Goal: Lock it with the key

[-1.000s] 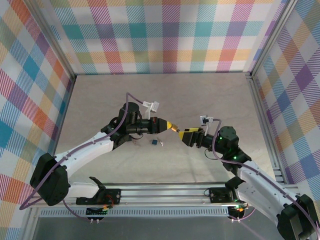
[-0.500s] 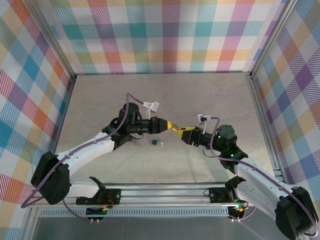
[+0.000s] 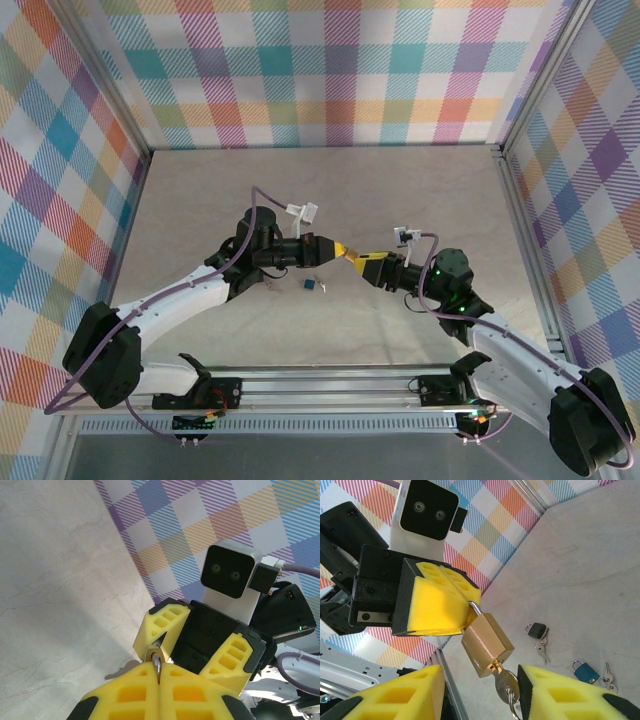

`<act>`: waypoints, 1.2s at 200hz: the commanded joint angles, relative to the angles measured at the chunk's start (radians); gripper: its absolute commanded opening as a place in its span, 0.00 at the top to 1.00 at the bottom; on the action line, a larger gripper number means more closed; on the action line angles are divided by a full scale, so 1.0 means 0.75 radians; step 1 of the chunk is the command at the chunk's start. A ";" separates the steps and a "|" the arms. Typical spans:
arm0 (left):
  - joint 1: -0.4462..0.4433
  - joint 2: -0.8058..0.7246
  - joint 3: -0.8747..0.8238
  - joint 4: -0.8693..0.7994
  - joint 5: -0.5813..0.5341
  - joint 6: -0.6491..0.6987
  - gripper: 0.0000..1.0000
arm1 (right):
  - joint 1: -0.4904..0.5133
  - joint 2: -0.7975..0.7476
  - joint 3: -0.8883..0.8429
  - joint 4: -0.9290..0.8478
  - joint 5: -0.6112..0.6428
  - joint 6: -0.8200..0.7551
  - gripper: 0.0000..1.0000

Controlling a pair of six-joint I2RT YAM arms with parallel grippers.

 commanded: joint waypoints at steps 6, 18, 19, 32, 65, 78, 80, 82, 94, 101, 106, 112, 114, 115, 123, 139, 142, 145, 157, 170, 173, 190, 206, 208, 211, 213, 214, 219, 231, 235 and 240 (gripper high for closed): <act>0.018 0.006 -0.017 0.110 0.039 -0.026 1.00 | -0.008 0.008 -0.025 0.090 -0.036 -0.006 0.60; 0.019 0.007 -0.021 0.123 0.043 -0.032 1.00 | -0.008 0.009 -0.027 0.091 -0.044 -0.005 0.62; 0.019 0.006 -0.022 0.125 0.044 -0.034 1.00 | -0.008 0.008 -0.027 0.091 -0.044 -0.005 0.63; 0.021 0.007 -0.025 0.142 0.050 -0.042 1.00 | -0.008 0.006 -0.029 0.091 -0.049 -0.007 0.65; 0.022 0.009 -0.043 0.184 0.065 -0.064 1.00 | -0.008 -0.010 -0.038 0.092 -0.050 -0.014 0.68; 0.022 0.010 -0.044 0.193 0.071 -0.069 1.00 | -0.008 -0.021 -0.041 0.092 -0.044 -0.017 0.69; 0.022 0.011 -0.044 0.195 0.072 -0.068 1.00 | -0.008 -0.023 -0.041 0.091 -0.044 -0.018 0.69; 0.022 0.011 -0.047 0.195 0.073 -0.069 1.00 | -0.008 -0.026 -0.042 0.091 -0.043 -0.018 0.69; 0.022 0.014 -0.046 0.199 0.077 -0.072 1.00 | -0.008 -0.039 -0.047 0.091 -0.038 -0.022 0.69; 0.022 0.015 -0.049 0.204 0.080 -0.074 1.00 | -0.008 -0.048 -0.048 0.092 -0.036 -0.024 0.69; 0.022 0.017 -0.049 0.206 0.081 -0.077 1.00 | -0.008 -0.054 -0.049 0.092 -0.034 -0.026 0.70; 0.023 0.019 -0.050 0.209 0.081 -0.079 1.00 | -0.008 -0.061 -0.049 0.092 -0.032 -0.028 0.70; 0.022 0.019 -0.051 0.210 0.081 -0.079 1.00 | -0.008 -0.062 -0.050 0.091 -0.032 -0.028 0.70; 0.022 0.019 -0.051 0.210 0.082 -0.079 1.00 | -0.009 -0.064 -0.051 0.092 -0.032 -0.029 0.70; 0.022 0.019 -0.053 0.214 0.084 -0.082 1.00 | -0.010 -0.069 -0.051 0.090 -0.033 -0.032 0.71; 0.022 0.021 -0.053 0.217 0.087 -0.083 1.00 | -0.011 -0.073 -0.051 0.091 -0.034 -0.032 0.73; 0.022 0.021 -0.053 0.220 0.088 -0.083 1.00 | -0.010 -0.073 -0.051 0.091 -0.035 -0.034 0.73; 0.022 0.021 -0.052 0.220 0.087 -0.084 1.00 | -0.010 -0.073 -0.051 0.092 -0.035 -0.034 0.73; 0.022 0.024 -0.053 0.221 0.092 -0.085 1.00 | -0.010 -0.077 -0.053 0.090 -0.032 -0.034 0.74; 0.022 0.027 -0.056 0.228 0.095 -0.088 1.00 | -0.010 -0.079 -0.053 0.092 -0.030 -0.036 0.75; 0.022 0.027 -0.058 0.232 0.097 -0.091 1.00 | -0.010 -0.078 -0.053 0.092 -0.029 -0.037 0.76; 0.022 0.030 -0.066 0.248 0.102 -0.100 1.00 | -0.010 -0.078 -0.051 0.091 -0.024 -0.040 0.76; 0.022 0.035 -0.065 0.260 0.108 -0.108 1.00 | -0.010 -0.076 -0.051 0.095 -0.021 -0.039 0.77; 0.022 0.037 -0.066 0.262 0.110 -0.110 1.00 | -0.010 -0.074 -0.051 0.092 -0.020 -0.040 0.77; 0.022 0.039 -0.067 0.264 0.113 -0.111 1.00 | -0.010 -0.073 -0.051 0.092 -0.018 -0.040 0.77; 0.022 0.039 -0.067 0.265 0.114 -0.114 1.00 | -0.010 -0.074 -0.051 0.092 -0.019 -0.040 0.77; 0.022 0.039 -0.068 0.268 0.115 -0.113 1.00 | -0.010 -0.074 -0.051 0.092 -0.018 -0.040 0.77; 0.022 0.043 -0.067 0.275 0.118 -0.117 1.00 | -0.010 -0.072 -0.051 0.134 -0.016 -0.040 0.78; 0.022 0.051 -0.069 0.293 0.126 -0.130 1.00 | -0.010 -0.070 -0.049 0.140 -0.013 -0.038 0.78; 0.022 0.053 -0.071 0.297 0.127 -0.132 1.00 | -0.010 -0.070 -0.048 0.141 -0.014 -0.038 0.79; 0.022 0.056 -0.071 0.303 0.130 -0.136 1.00 | -0.010 -0.071 -0.047 0.143 -0.013 -0.039 0.79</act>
